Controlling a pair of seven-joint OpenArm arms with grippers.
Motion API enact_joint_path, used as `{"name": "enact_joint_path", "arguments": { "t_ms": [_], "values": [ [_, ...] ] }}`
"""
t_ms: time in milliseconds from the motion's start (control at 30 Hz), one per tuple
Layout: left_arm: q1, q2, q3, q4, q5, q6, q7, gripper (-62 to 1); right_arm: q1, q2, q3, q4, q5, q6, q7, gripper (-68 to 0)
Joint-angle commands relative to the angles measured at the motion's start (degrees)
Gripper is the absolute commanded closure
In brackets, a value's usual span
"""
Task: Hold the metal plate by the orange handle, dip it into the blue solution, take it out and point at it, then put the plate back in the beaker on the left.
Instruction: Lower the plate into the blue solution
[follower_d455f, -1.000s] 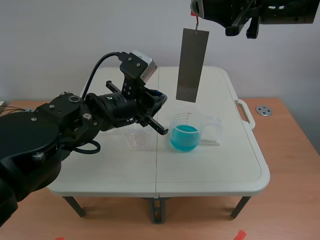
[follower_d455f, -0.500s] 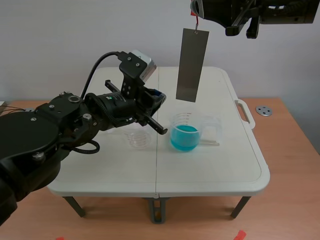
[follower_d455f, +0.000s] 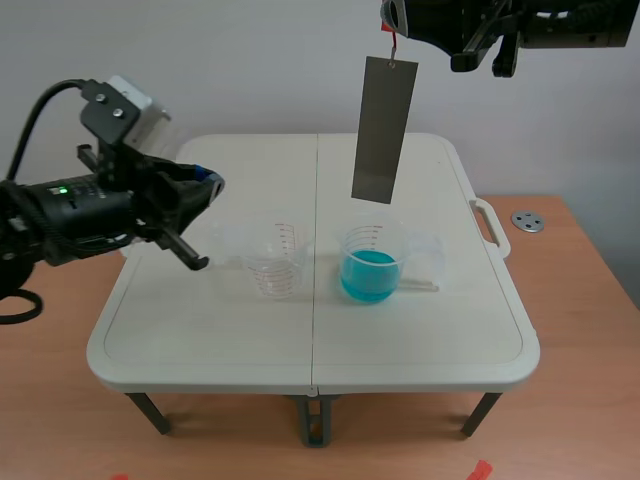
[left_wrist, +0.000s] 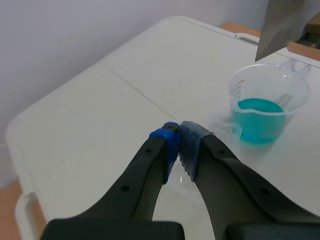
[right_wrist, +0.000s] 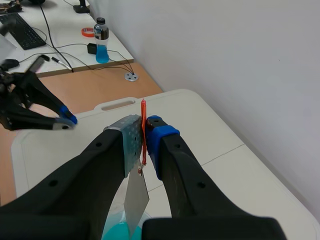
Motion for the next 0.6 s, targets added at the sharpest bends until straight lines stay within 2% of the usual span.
{"name": "enact_joint_path", "arguments": {
  "t_ms": [0, 100, 233, 433, 567],
  "values": [
    [3.1, -2.86, -2.56, 2.14, -1.88, 0.07, -0.96, -1.3, 0.68, 0.31, 0.81, 0.37, 0.7, 0.39, 1.27, -1.1],
    [9.84, -7.8, -6.95, 5.73, -4.68, 0.07, -1.03, -1.3, 0.44, -0.31, 0.81, 0.31, -1.29, 0.39, 1.31, -1.1],
    [19.96, -12.2, -13.64, 8.2, -5.88, 0.09, -2.25, -1.3, -0.13, -1.4, 0.81, -0.42, -3.58, 0.39, 2.16, -1.1],
    [35.67, -13.49, -22.86, 8.44, -5.57, 0.11, -2.34, -1.3, -1.05, -2.73, 0.81, -2.91, -6.01, 0.39, 3.74, -1.1],
    [45.62, -13.42, -25.4, 8.41, -4.9, 0.72, -2.43, -1.3, -1.36, -3.58, 0.81, -4.46, -8.0, 0.39, 4.42, -1.1]
  ]
}}
